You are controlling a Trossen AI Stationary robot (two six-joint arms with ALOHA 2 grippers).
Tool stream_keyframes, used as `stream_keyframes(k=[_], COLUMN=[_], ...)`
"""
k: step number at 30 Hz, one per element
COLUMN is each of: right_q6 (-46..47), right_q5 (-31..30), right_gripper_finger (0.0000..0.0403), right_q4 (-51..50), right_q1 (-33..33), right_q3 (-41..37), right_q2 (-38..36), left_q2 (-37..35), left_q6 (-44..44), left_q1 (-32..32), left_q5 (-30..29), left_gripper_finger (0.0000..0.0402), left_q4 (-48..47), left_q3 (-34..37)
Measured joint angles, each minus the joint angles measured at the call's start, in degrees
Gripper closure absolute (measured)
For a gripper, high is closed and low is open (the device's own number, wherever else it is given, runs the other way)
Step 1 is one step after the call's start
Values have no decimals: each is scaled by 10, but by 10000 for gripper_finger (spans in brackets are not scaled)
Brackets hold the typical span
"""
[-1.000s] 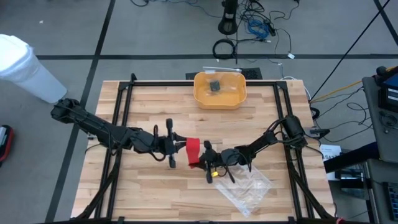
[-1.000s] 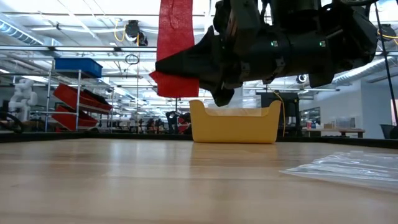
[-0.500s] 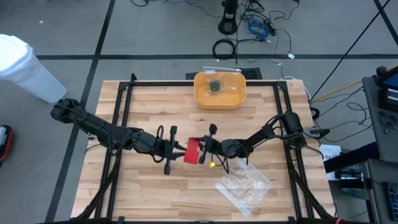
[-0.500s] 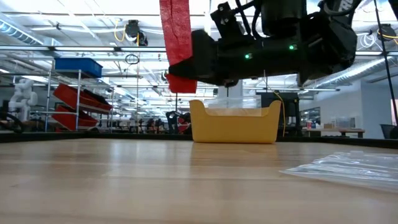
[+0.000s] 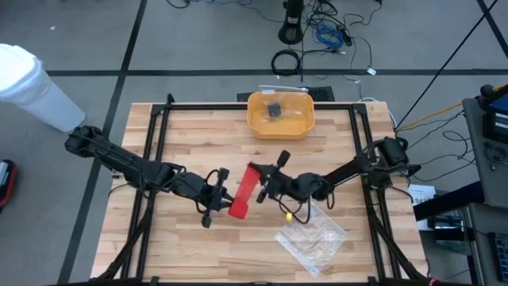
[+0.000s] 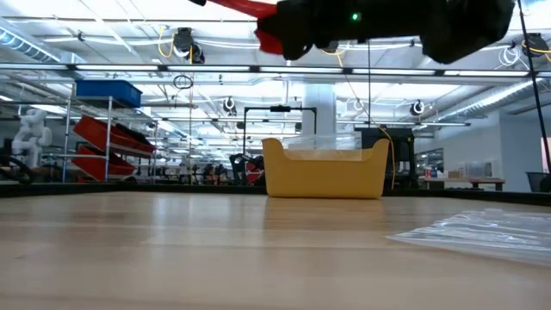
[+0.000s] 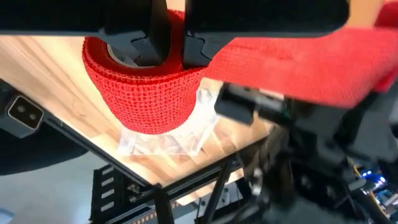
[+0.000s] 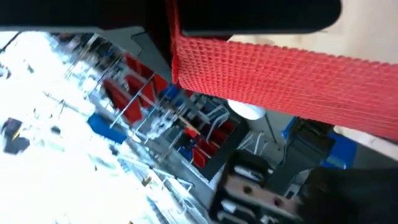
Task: Roll bandage
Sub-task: Roll the red bandage
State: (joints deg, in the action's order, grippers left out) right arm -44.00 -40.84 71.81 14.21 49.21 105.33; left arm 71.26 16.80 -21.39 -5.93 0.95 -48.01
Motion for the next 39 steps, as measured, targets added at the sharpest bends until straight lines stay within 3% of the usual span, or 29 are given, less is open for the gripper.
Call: stream_keyframes(k=[4,7,13,20,30,36,39], right_q6=[-62,-64,-111,-68,-79,-143,-206], right_q5=[13,60,65,77,73,78,80], right_gripper_finger=[403,403,403,403,403,401,381], right_q4=[-4,-1,-29,-190,-219,-233,-238], right_q1=[18,34,58,68,81,84,87], right_q3=[0,7,55,112,117,117,117], right_q2=[-15,-19,-19,-13,-5,-4,-4], left_q2=[0,0,0,9,10,10,10], left_q6=[0,-30,-75,-75,-69,-58,-55], left_q1=[2,14,55,79,82,80,78], left_q5=[1,5,4,-1,-14,-5,-5], left_gripper_finger=[386,386,386,386,386,386,386], left_q4=[-2,-10,-40,-34,-9,13,16], left_q3=[0,0,0,-1,0,0,0])
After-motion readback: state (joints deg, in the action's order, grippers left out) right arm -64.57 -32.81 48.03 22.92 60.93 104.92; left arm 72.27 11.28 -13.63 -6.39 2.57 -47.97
